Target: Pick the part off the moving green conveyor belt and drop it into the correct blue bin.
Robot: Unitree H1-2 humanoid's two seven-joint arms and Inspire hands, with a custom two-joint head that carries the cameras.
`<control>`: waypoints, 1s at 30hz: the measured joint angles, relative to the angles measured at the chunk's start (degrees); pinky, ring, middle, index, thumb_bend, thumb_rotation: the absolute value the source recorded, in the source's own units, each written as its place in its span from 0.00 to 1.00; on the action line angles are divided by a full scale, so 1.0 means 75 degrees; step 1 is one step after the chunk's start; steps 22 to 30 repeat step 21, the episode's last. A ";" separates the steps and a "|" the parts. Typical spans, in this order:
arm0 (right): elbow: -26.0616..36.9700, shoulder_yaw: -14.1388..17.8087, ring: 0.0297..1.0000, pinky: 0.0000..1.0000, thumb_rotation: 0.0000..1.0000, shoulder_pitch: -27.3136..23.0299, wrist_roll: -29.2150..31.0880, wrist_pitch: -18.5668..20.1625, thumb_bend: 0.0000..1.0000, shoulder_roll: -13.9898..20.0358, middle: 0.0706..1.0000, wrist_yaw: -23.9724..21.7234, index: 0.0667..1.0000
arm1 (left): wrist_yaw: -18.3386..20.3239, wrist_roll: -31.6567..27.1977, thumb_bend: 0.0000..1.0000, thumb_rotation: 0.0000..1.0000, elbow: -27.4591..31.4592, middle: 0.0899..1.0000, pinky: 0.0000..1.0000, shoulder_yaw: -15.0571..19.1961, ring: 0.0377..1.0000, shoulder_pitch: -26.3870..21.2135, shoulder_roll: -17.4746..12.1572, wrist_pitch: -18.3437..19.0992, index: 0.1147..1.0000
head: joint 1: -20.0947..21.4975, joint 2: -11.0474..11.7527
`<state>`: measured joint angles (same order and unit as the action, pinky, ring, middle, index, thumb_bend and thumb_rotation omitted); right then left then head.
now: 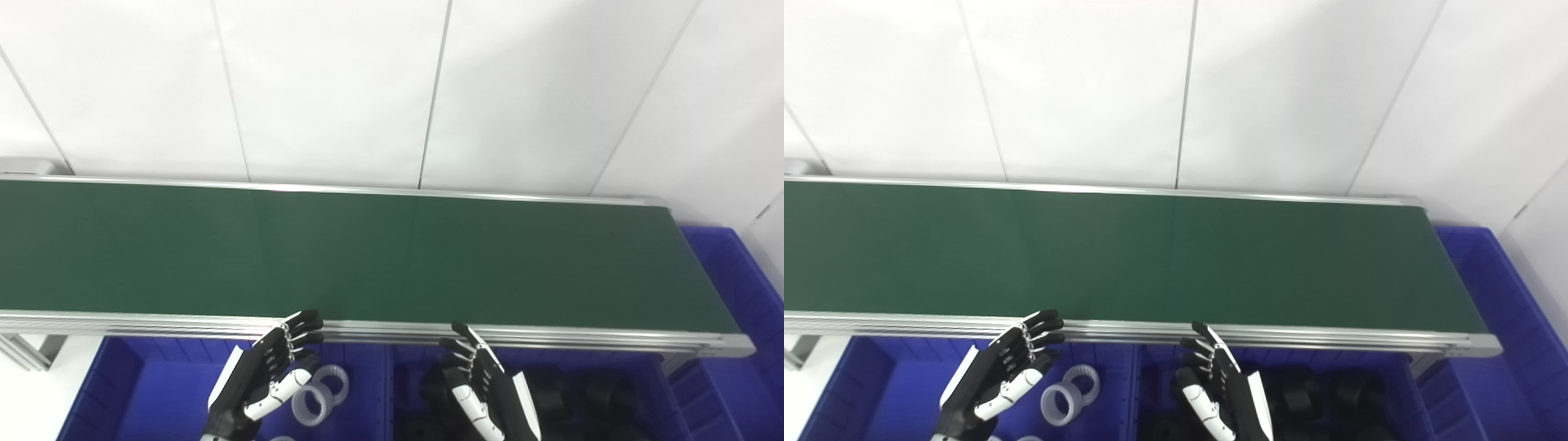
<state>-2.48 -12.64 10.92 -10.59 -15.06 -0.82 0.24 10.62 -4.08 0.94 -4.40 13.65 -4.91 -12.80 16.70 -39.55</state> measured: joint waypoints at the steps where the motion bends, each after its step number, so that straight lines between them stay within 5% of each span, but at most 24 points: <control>1: 0.0000 -0.0001 0.72 0.65 0.74 0.0000 -0.0001 0.0000 0.59 -0.0001 0.77 0.0000 0.88 | 0.0004 -0.0003 0.67 0.45 0.0000 0.79 0.68 0.0000 0.75 -0.0011 -0.0002 0.0001 0.80 | -0.0046 0.0023; 13: 0.0026 -0.0014 0.72 0.65 0.76 0.0001 0.0007 0.0009 0.61 -0.0005 0.76 0.0000 0.88 | 0.0026 -0.0032 0.71 0.46 -0.0006 0.79 0.69 0.0000 0.75 -0.0081 -0.0001 0.0026 0.79 | -0.0070 -0.0035; 19: 0.0249 -0.0012 0.72 0.65 0.76 -0.0024 0.0078 0.0209 0.60 -0.0007 0.77 -0.0076 0.87 | 0.0025 -0.0020 0.72 0.47 0.0042 0.79 0.68 0.0000 0.75 -0.0085 -0.0004 0.0173 0.80 | -0.0094 -0.0632; 30: 0.0368 -0.0011 0.72 0.65 0.75 -0.0024 0.0086 0.0336 0.61 -0.0009 0.77 -0.0111 0.87 | 0.0023 -0.0016 0.72 0.47 0.0091 0.79 0.69 0.0002 0.75 -0.0086 -0.0005 0.0259 0.80 | -0.0094 -0.0633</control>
